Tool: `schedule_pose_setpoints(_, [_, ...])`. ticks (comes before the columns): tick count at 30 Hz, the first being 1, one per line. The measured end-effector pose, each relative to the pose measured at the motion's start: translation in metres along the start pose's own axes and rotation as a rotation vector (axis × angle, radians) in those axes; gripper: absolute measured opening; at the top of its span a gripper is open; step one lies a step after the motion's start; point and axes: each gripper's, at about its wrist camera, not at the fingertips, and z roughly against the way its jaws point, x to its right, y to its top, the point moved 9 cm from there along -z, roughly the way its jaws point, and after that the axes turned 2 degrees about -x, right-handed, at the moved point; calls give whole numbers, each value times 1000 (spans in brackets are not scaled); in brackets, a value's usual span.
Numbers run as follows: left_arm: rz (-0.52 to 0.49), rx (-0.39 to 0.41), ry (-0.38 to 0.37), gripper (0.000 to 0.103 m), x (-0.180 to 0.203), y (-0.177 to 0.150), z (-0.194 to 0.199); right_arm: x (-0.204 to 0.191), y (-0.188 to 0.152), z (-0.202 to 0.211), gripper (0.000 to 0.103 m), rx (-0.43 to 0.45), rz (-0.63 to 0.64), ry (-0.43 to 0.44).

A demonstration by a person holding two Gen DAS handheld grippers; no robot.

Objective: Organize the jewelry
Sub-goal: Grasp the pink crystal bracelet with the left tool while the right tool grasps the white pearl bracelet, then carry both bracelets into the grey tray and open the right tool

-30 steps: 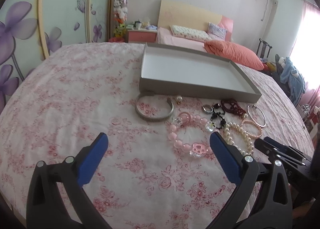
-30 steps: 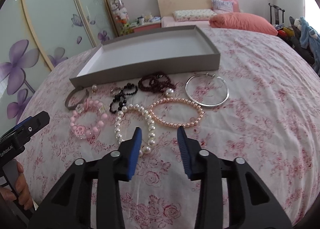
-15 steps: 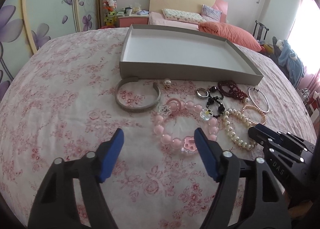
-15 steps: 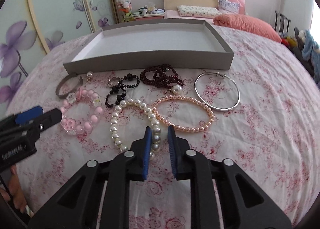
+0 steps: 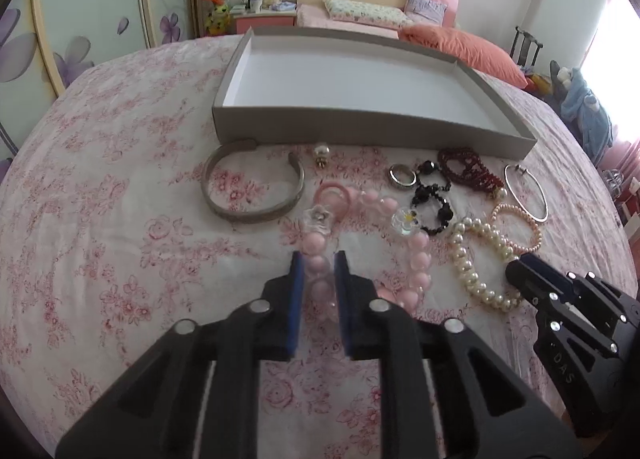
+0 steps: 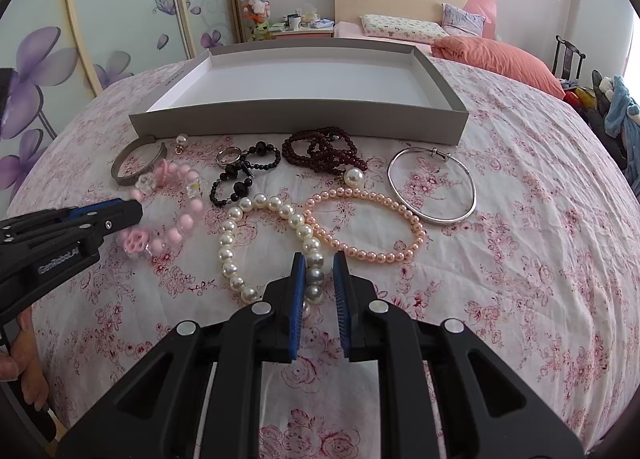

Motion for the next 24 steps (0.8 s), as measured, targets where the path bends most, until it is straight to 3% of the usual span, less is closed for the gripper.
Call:
schedule_pose_setpoints(10, [9,23,-22,14,-6,-5,8,6,-1,8,11,30,-46,65])
schedule_pose_setpoints(24, [4,154,-92,14,-2,9,47,2,20,32,10,140,-72,129])
